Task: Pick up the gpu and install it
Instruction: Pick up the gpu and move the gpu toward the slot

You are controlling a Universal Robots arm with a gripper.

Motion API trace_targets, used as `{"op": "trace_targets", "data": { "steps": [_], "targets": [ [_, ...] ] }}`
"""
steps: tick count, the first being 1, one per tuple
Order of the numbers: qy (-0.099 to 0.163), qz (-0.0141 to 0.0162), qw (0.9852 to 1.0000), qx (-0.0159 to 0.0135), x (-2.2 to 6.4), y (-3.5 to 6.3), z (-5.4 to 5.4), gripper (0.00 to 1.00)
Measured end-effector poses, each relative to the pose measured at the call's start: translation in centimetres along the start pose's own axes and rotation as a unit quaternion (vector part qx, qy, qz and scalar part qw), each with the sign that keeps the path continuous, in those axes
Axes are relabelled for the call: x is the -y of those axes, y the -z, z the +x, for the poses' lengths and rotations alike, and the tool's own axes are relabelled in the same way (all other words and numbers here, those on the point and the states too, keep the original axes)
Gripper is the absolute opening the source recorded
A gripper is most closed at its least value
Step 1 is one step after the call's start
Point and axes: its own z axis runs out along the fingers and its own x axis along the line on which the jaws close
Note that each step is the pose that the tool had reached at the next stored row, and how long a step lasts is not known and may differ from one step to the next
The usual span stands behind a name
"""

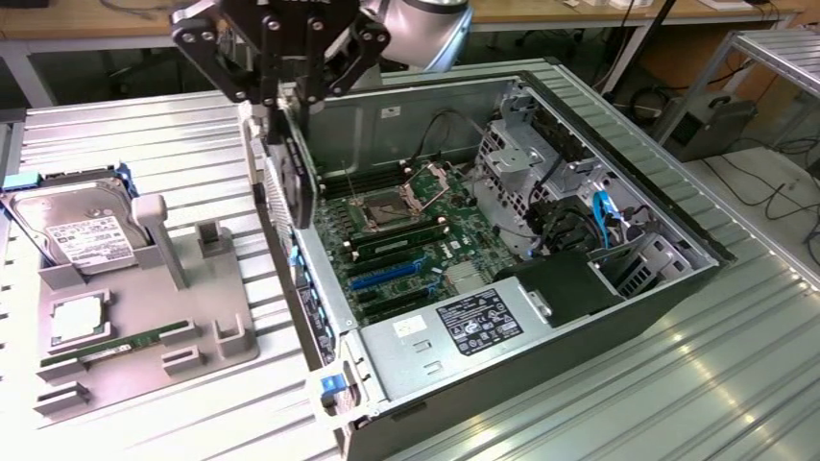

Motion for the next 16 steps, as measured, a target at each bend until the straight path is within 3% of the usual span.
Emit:
{"op": "trace_targets", "data": {
  "steps": [9, 16],
  "targets": [
    [0.0, 0.0, 1.0, -0.0013, 0.01, 0.09, -4.1, 0.26],
    [0.0, 0.0009, 1.0, -0.0023, -0.1, -0.73, -7.6, 0.26]
  ]
}}
